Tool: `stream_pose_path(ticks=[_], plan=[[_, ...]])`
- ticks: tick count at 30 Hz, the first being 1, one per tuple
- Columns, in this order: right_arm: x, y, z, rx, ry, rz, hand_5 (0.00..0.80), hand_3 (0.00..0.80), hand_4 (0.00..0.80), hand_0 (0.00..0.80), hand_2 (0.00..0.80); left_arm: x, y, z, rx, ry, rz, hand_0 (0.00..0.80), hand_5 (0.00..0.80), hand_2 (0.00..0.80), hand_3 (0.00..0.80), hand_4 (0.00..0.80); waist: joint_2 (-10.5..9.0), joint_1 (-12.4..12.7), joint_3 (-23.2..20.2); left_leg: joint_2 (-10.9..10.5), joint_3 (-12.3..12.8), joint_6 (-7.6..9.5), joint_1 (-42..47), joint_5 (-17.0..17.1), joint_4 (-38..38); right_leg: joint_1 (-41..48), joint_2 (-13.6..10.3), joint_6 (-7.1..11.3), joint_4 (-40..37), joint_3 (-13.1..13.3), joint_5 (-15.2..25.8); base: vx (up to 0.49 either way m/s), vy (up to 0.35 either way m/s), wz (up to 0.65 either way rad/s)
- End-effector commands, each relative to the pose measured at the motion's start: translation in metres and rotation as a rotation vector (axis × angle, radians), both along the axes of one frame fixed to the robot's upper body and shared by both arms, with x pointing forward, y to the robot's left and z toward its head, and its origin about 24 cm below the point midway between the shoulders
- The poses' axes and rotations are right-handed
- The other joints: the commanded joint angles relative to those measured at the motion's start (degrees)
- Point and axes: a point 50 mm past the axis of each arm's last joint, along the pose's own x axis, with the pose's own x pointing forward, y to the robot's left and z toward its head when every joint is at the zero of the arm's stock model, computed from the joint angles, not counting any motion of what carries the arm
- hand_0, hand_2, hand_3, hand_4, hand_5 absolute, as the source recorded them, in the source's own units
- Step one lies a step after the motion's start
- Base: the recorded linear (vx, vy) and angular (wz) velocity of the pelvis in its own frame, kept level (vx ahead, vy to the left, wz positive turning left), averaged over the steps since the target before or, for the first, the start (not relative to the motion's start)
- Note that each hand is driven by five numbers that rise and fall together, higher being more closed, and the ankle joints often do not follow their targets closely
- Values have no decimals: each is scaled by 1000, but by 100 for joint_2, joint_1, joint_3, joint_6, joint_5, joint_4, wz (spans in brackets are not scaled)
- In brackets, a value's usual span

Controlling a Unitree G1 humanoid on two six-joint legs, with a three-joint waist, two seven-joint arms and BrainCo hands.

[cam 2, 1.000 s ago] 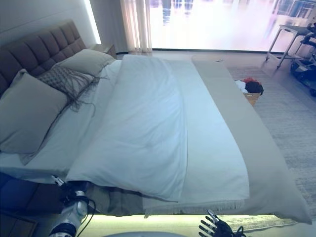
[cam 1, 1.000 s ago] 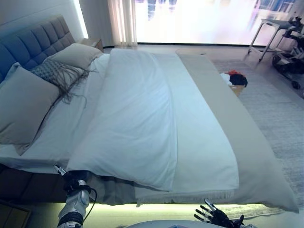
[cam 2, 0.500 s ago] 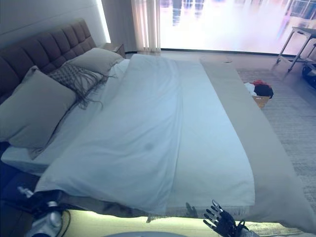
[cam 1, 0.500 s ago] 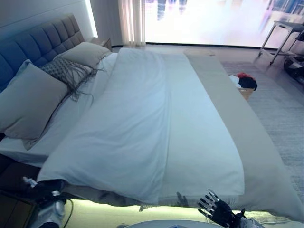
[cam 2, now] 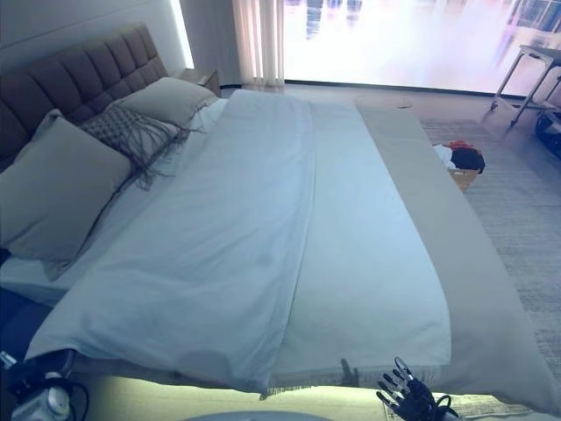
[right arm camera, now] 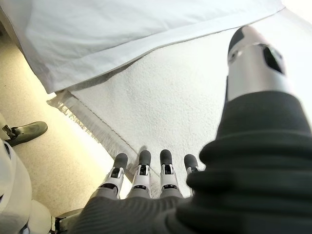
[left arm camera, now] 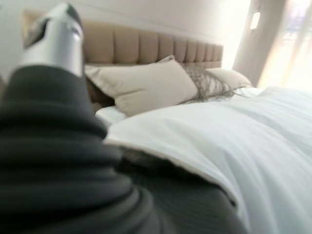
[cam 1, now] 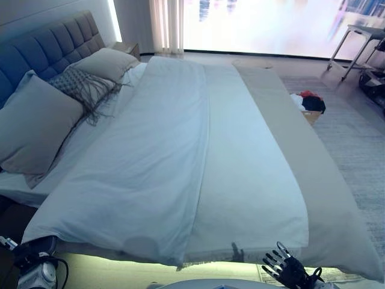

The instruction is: Make the bed neatly

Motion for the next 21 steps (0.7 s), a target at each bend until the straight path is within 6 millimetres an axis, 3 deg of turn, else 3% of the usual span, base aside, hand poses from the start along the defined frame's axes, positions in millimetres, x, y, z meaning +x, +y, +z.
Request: stream_pose_path(ticks=[1,5,12,17,19,21], plan=[[10,-3,3,4,-56,-14,0,0,0,0,0,-90,99,94,353,-62,458,0,0,0,0,0,-289,999,87,-274,-66,233,-293,-71,11,342,-775,444,60,-242,-265,-38,-6,3],[18,5,3,26,-80,-14,0,0,0,0,0,-83,87,75,289,-16,368,0,0,0,0,0,-345,1054,117,-290,-109,230,-355,-54,11,309,-757,430,54,-286,-255,-37,-5,3],[18,1,5,23,-78,-26,0,0,0,0,0,-89,48,25,193,272,50,0,0,0,0,0,-362,1051,195,-292,-101,251,-373,-46,11,275,-748,421,59,-304,-242,-27,12,15],[21,-1,7,24,-101,-25,0,0,0,0,0,-121,26,-2,194,681,-213,0,0,0,0,0,-339,1058,242,-300,-94,276,-387,-29,20,243,-749,411,66,-312,-224,-22,17,40],[23,-5,9,17,-96,-20,0,0,0,0,0,-141,14,-13,233,939,-432,0,0,0,0,0,-323,1052,264,-305,-65,290,-394,-15,25,239,-753,413,72,-324,-212,-34,41,77],[25,-10,11,11,-95,-21,0,0,0,0,0,-145,8,-19,225,1000,-510,0,0,0,0,0,-307,1067,290,-315,-53,298,-402,-3,30,239,-762,421,76,-330,-195,-40,42,68]])
